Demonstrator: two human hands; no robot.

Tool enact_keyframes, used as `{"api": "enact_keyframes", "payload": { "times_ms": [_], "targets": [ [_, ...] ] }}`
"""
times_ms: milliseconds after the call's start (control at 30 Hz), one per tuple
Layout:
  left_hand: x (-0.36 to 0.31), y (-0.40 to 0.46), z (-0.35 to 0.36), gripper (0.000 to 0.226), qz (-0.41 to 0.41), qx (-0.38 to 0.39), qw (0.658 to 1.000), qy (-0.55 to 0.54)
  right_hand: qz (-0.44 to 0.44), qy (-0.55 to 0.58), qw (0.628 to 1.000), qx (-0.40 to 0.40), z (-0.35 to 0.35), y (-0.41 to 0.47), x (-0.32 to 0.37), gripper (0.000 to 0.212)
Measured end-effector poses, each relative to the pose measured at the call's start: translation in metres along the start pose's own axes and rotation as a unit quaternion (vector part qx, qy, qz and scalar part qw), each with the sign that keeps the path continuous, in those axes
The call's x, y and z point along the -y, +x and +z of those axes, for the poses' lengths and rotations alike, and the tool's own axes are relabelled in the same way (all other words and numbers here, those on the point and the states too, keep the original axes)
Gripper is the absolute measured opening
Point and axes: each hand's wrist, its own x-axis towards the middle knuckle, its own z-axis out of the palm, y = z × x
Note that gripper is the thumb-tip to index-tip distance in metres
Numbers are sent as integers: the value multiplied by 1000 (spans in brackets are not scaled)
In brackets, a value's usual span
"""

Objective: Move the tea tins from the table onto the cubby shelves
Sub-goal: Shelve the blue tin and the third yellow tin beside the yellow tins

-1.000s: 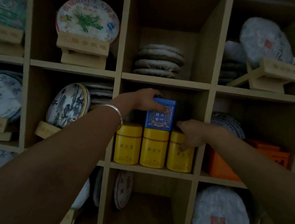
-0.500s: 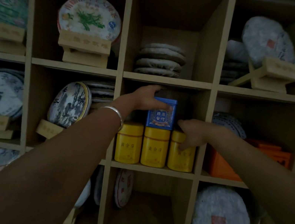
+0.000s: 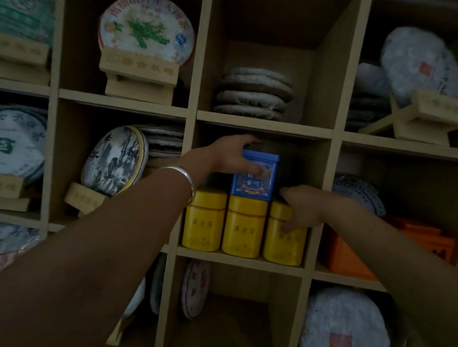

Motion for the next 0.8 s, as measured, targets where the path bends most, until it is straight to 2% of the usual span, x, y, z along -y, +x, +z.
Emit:
{"api": "enact_keyframes", "payload": {
  "times_ms": [200,533,800],
  "targets": [
    [-2,-12,-11,87,0,-10,1000,-5,-8,20,999,-26,-3,-5,-1,79],
    [-8,-55,-40,103,-53,-22,993,105,-14,29,998,-47,-27,-29,-3,84],
    [-20,-87,-45,92,-65,21,975,211,-10,18,998,-54,-36,-64,-8,85]
  ]
}}
